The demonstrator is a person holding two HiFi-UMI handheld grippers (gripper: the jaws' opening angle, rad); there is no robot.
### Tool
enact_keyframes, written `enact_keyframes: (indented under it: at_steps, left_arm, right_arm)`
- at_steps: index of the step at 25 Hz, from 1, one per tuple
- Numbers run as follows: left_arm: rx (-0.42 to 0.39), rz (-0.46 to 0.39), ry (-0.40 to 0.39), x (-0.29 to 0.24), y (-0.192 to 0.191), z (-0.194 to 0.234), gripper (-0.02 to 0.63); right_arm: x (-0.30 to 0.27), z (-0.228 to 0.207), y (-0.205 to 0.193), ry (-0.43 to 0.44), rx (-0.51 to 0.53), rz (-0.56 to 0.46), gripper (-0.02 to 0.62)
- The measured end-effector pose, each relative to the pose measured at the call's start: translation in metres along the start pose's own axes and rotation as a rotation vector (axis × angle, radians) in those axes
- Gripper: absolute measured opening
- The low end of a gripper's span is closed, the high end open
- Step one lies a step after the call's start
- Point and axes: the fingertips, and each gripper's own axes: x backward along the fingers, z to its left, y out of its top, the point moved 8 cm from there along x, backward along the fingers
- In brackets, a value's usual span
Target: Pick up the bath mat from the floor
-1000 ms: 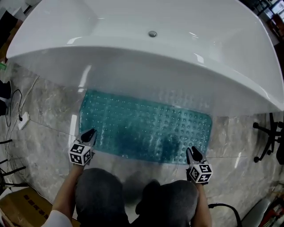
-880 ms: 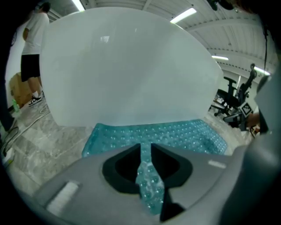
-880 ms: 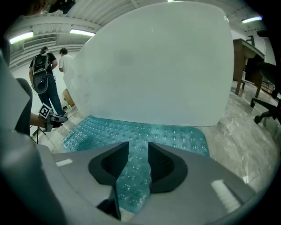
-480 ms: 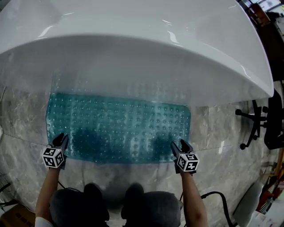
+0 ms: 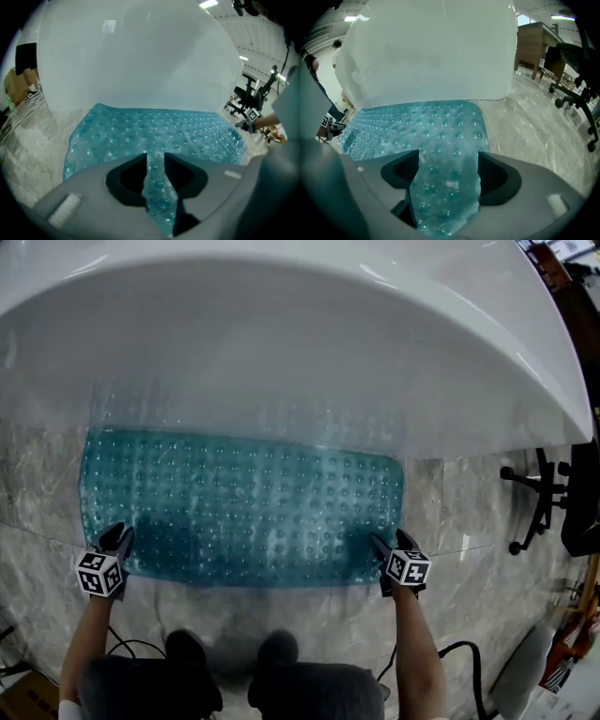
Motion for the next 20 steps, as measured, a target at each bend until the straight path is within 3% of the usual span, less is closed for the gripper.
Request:
enact_keyframes:
  at_steps: [4,8,14,16,20]
  left_arm:
    - [-0.069,0.028,-0.019,0.0,-0.002,-0.002,0.118]
    - [-0.054,0.012,-0.004,0.008,-0.004,0.003,0.117]
    - [-0.039,0.014,0.008,0.015,-0.017,0.009,0.117]
    - [-0.037,0.017,0.014,0.018,-0.022,0.012,0.117]
    - [-0.024,0.009,0.033,0.022,-0.026,0.022,0.117]
  right_arm:
    - [-0.013,-0.022,-0.003,-0.005,-0.006,0.043,0.436]
    - [-0.031,-0.037,-0.005,0.0,-0.007,0.104,0.49]
    - [-0.042,-0.036,0.005,-0.007,0.046,0.161,0.509]
    - [-0.041,-0.031,0.008,-0.005,0.054,0.17,0.502]
    - [-0.042,-0.022,0.006,0.005,0.055,0.18,0.418]
